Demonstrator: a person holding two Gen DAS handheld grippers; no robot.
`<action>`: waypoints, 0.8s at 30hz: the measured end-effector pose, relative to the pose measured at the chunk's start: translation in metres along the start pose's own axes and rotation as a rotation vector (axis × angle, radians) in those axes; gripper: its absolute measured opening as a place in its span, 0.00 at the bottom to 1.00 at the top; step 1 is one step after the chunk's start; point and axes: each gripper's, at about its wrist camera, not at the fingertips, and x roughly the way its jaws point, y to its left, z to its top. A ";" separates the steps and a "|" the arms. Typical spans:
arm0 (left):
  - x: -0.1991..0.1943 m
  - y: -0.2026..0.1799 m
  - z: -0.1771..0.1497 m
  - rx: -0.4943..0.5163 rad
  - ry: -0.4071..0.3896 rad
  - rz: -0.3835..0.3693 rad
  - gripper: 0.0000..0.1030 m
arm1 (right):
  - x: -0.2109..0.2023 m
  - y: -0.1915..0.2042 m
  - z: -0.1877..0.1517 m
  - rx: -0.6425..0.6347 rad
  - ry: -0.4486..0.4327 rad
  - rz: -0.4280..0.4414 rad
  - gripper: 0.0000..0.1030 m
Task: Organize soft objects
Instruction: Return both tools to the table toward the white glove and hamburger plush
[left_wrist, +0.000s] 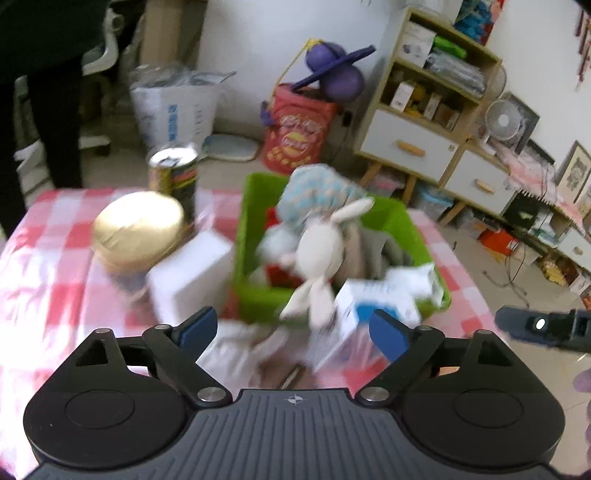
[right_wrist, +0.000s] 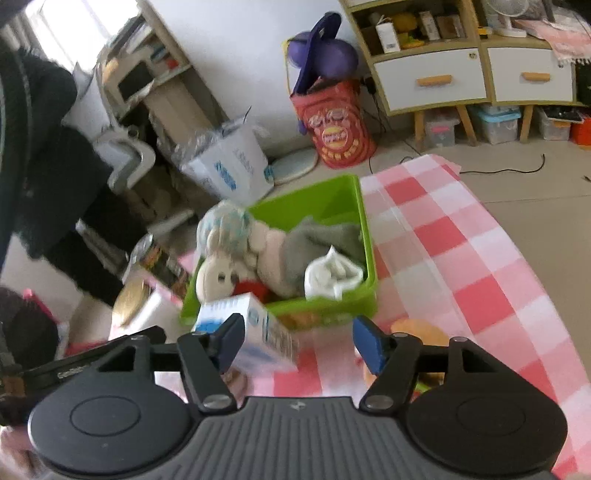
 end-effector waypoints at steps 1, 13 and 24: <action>-0.002 0.002 -0.001 -0.003 0.006 0.013 0.84 | -0.003 0.005 0.000 -0.026 0.012 -0.003 0.38; -0.008 0.018 0.010 -0.044 0.071 0.019 0.91 | -0.012 0.037 0.046 -0.185 0.092 -0.076 0.45; 0.007 0.025 0.008 -0.055 0.089 0.017 0.93 | 0.002 0.034 0.045 -0.162 0.123 -0.066 0.47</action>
